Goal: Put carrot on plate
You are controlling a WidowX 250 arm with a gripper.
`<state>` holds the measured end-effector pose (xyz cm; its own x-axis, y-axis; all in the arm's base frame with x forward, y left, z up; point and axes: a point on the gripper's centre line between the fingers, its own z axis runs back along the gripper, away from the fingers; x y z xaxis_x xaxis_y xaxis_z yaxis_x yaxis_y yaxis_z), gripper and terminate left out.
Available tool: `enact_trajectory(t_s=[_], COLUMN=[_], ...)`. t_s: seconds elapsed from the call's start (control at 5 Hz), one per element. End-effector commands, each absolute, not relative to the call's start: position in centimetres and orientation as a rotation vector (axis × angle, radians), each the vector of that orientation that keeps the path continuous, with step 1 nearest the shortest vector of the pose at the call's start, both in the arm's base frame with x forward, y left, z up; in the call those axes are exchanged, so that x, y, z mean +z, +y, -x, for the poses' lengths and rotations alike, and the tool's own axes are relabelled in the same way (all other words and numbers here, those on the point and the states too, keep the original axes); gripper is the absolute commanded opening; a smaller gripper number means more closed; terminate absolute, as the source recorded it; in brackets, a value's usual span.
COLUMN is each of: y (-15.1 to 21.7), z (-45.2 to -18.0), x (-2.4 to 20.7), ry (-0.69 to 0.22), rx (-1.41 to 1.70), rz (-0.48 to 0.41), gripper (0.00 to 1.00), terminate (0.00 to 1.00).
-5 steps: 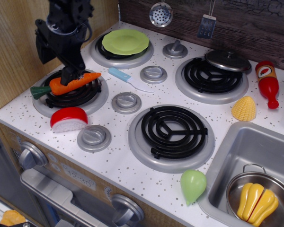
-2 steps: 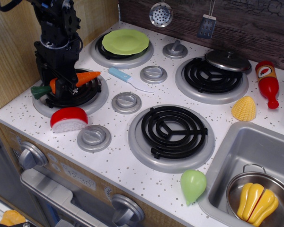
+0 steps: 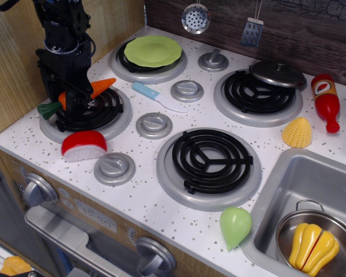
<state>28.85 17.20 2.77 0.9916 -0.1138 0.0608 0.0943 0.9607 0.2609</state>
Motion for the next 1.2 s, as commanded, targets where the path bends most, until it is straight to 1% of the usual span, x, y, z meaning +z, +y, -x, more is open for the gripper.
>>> enact_trajectory(t_s=[0.0,0.2,0.4,0.6,1.0], y=[16.4,15.7,15.2,14.8,15.0], z=[-32.9,-35.4,-37.1,-39.1,-43.0], x=[6.4,8.0,8.3,7.6,7.8], ry=[-0.185,-0.215,-0.269,-0.305,-0.343], rx=[-0.007,0.010,0.031,0.000,-0.110], rz=[-0.339,-0.369,-0.407,-0.398,-0.418], gripper=[0.00,0.00,0.00,0.00,0.00], terminate=[0.00,0.00,0.00,0.00,0.00])
